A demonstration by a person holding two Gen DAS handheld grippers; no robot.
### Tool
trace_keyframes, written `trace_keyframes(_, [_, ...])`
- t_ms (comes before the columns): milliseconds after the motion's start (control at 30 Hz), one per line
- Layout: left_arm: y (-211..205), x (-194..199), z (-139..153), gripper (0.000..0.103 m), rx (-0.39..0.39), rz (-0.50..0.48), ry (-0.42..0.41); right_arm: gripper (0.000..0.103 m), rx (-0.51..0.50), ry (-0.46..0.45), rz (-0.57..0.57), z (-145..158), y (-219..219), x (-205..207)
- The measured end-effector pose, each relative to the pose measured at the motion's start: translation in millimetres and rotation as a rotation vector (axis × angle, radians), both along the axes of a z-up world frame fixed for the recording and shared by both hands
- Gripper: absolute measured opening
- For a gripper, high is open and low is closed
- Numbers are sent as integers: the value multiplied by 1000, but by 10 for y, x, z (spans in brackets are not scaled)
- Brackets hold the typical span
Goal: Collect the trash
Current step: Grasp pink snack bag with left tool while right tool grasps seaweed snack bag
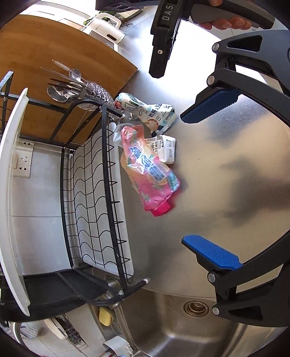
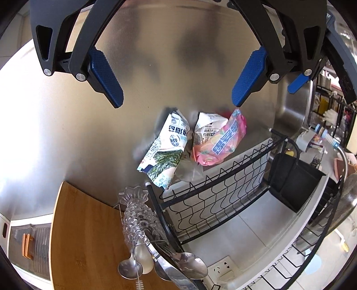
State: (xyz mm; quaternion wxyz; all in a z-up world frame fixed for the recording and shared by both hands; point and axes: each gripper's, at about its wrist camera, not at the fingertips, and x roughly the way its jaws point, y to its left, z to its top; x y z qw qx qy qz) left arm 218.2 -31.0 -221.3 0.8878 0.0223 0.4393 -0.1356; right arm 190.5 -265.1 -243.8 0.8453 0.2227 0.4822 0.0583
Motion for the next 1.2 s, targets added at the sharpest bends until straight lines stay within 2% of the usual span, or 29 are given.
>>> trace_keyframes(167, [-73, 422, -95, 95, 4, -38, 15, 84, -10, 29, -14, -125, 19, 319])
trace_keyframes(333, [-159, 727, -213, 95, 10, -73, 23, 68, -24, 53, -30, -224, 28, 560])
trace_keyframes(600, [-261, 1054, -451, 94, 20, -137, 65, 53, -26, 113, -54, -467, -12, 727])
trace_keyframes(667, [-259, 1117, -547, 84, 4, -150, 102, 49, -27, 122, -54, -517, -11, 743])
trace_keyframes(733, [-252, 1156, -630, 65, -36, -167, 149, 40, -25, 130, -49, -550, -6, 756])
trace_keyframes(800, [-243, 1152, -652, 60, -61, -177, 157, 36, -36, 128, -40, -558, 24, 771])
trace_keyframes(867, [-250, 1130, -641, 51, -76, -194, 159, 31, -49, 117, -30, -536, 41, 767])
trace_keyframes(933, [-264, 1103, -617, 31, -92, -209, 167, 27, -55, 111, -23, -518, 54, 760])
trace_keyframes(1200, [-299, 836, -537, 10, -83, -220, 162, 16, -63, 93, 10, -471, 116, 641])
